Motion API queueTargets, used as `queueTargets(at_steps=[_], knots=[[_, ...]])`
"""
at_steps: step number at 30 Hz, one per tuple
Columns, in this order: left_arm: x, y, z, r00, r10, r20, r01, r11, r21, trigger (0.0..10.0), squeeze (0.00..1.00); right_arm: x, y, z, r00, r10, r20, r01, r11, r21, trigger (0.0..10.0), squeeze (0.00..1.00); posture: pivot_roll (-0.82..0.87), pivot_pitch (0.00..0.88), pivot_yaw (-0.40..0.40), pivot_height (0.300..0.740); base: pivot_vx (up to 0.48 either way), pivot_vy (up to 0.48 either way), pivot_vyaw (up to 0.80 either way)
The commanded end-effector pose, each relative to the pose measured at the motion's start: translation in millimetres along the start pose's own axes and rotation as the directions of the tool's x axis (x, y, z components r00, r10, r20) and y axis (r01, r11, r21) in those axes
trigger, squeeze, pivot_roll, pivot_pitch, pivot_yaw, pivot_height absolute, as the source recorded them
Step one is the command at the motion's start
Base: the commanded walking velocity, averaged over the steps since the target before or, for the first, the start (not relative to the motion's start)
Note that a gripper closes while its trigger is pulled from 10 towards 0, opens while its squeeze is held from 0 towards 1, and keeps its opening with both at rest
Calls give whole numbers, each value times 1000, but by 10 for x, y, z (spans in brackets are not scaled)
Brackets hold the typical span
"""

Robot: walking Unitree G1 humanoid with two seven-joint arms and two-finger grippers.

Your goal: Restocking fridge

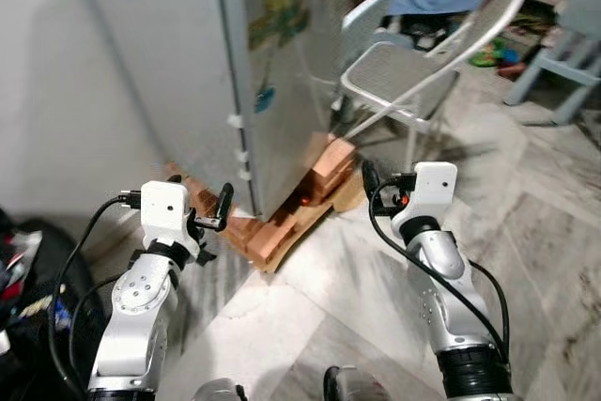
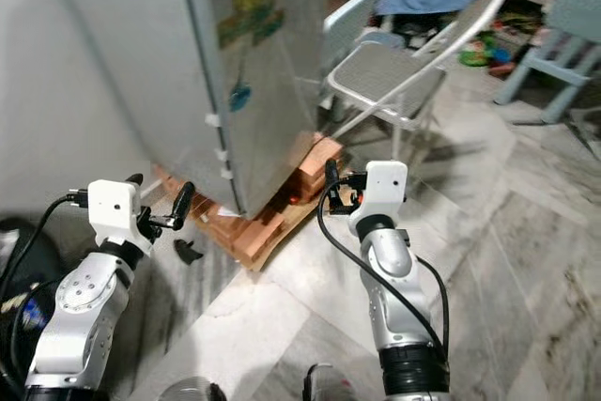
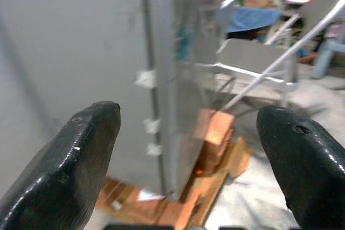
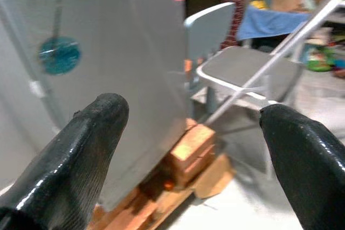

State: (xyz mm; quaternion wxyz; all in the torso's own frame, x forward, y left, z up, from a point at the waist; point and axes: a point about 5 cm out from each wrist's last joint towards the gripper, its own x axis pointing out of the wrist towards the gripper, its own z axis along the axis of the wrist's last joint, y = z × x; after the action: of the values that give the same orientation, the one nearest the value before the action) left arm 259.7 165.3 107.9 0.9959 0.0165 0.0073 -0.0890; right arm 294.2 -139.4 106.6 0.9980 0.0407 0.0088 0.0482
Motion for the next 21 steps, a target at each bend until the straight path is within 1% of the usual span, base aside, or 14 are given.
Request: queueTargets(at_steps=[1, 14, 16, 21], knots=[[1, 20, 47, 1000, -5, 21, 4, 1000, 7, 10000, 0, 6, 20, 25, 1000, 4, 15, -4, 1000, -1, 10000, 0, 98, 55, -7, 740, 315, 360, -800], [7, -46, 40, 999, -39, 24, 39, 999, 14, 10000, 0, 14, 18, 35, 1000, -5, 23, 5, 1000, -8, 10000, 0, 97, 56, -8, 740, 295, 379, -800], [8, -53, 41, 999, -44, 24, 43, 999, 7, 10000, 0, 16, 16, 34, 1000, -8, 23, 9, 1000, -9, 10000, 0, 97, 57, -9, 740, 319, 360, -463], [10, -54, 31, 999, -35, 21, 35, 999, 10, 10000, 0, 16, 5, 25, 1000, -13, 23, 14, 1000, -15, 10000, 0, 97, 57, -10, 740, 287, 303, 0]])
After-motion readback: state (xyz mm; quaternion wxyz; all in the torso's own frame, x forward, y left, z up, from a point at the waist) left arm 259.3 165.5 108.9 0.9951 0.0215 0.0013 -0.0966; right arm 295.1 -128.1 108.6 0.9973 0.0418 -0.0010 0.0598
